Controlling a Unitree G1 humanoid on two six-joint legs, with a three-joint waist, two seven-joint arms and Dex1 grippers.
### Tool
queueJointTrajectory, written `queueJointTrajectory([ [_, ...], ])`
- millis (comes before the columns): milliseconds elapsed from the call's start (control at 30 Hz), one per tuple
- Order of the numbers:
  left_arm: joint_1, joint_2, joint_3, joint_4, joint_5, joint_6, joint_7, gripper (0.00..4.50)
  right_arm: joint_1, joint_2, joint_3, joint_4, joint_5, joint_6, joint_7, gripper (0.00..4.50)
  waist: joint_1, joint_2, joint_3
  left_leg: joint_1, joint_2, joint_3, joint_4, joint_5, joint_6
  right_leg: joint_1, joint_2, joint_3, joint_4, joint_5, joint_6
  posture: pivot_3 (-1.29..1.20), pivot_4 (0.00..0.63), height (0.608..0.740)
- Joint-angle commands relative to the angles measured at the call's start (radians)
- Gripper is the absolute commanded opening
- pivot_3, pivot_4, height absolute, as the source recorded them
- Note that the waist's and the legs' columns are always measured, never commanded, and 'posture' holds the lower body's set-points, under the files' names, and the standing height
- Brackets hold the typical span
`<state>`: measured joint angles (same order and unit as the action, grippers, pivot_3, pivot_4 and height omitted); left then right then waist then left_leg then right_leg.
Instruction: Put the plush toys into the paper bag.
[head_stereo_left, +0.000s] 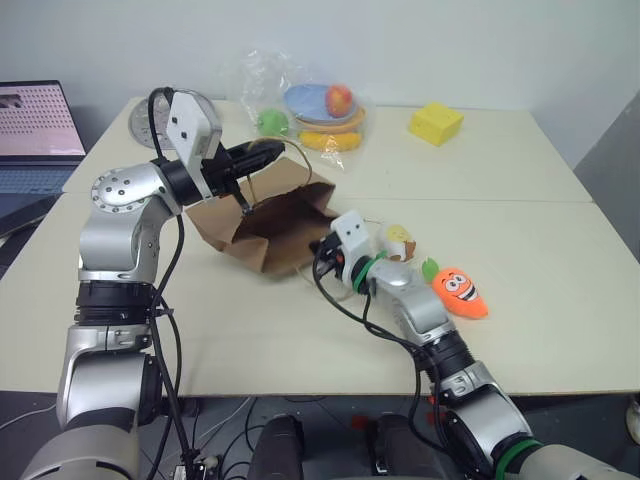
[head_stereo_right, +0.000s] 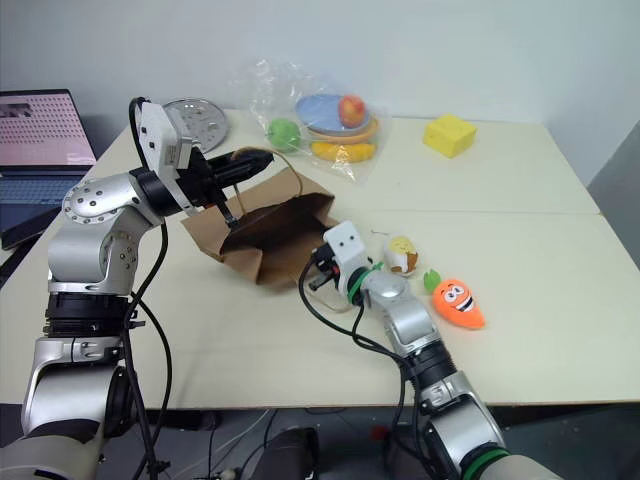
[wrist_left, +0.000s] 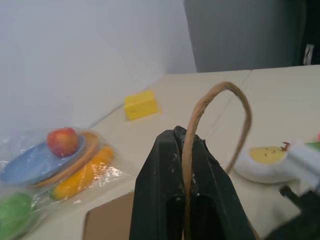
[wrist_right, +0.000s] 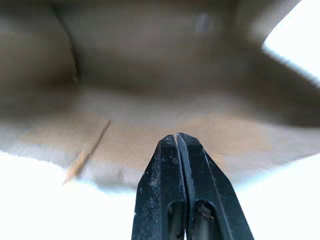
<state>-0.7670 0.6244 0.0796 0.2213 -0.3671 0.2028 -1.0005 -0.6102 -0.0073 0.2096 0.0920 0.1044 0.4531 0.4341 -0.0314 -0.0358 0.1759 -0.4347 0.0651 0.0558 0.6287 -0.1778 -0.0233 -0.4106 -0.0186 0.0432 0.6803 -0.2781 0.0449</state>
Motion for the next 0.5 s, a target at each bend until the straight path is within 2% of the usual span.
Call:
queueJointTrajectory([
  [33,-0.003,0.0,0.005,-0.043,-0.005,-0.015,-0.007,0.0,0.022,-0.028,-0.068,-0.229,0.077,0.111,-0.002,0.97,0.0,0.0,0.0,0.0,0.0,0.0,0.0,0.0,0.0,0.0,0.0,0.0,0.0,0.0,0.0,0.0,0.15,0.74],
  [200,0.001,-0.007,-0.002,-0.048,-0.001,-0.013,-0.009,0.0,0.082,-0.094,-0.174,-0.476,0.139,0.262,-0.051,2.85,0.001,0.0,0.0,0.0,0.0,-0.001,-0.001,0.0,0.0,0.0,0.001,0.0,0.0,0.0,0.0,0.0,0.15,0.74],
  [233,0.002,-0.008,-0.003,-0.05,-0.001,-0.012,-0.011,0.0,0.097,-0.109,-0.197,-0.514,0.136,0.282,-0.072,3.12,0.002,0.0,0.0,0.0,0.0,0.0,-0.001,0.0,0.0,0.0,0.0,0.0,0.0,0.0,0.0,0.0,0.15,0.74],
  [367,-0.005,-0.011,-0.006,-0.052,-0.002,-0.004,-0.016,0.0,0.176,-0.165,-0.221,-0.509,0.071,0.346,-0.165,4.47,0.003,-0.001,0.0,0.0,-0.001,0.0,0.0,0.0,0.0,0.0,0.0,0.0,-0.001,0.0,0.0,0.0,0.15,0.74],
  [500,-0.015,-0.014,-0.016,-0.051,0.002,0.002,-0.02,0.0,0.233,-0.214,-0.173,-0.432,0.02,0.348,-0.186,4.47,0.002,-0.001,-0.001,0.0,-0.001,0.001,0.0,0.0,0.0,0.001,0.0,0.001,-0.001,0.0,0.0,0.0,0.15,0.74],
])
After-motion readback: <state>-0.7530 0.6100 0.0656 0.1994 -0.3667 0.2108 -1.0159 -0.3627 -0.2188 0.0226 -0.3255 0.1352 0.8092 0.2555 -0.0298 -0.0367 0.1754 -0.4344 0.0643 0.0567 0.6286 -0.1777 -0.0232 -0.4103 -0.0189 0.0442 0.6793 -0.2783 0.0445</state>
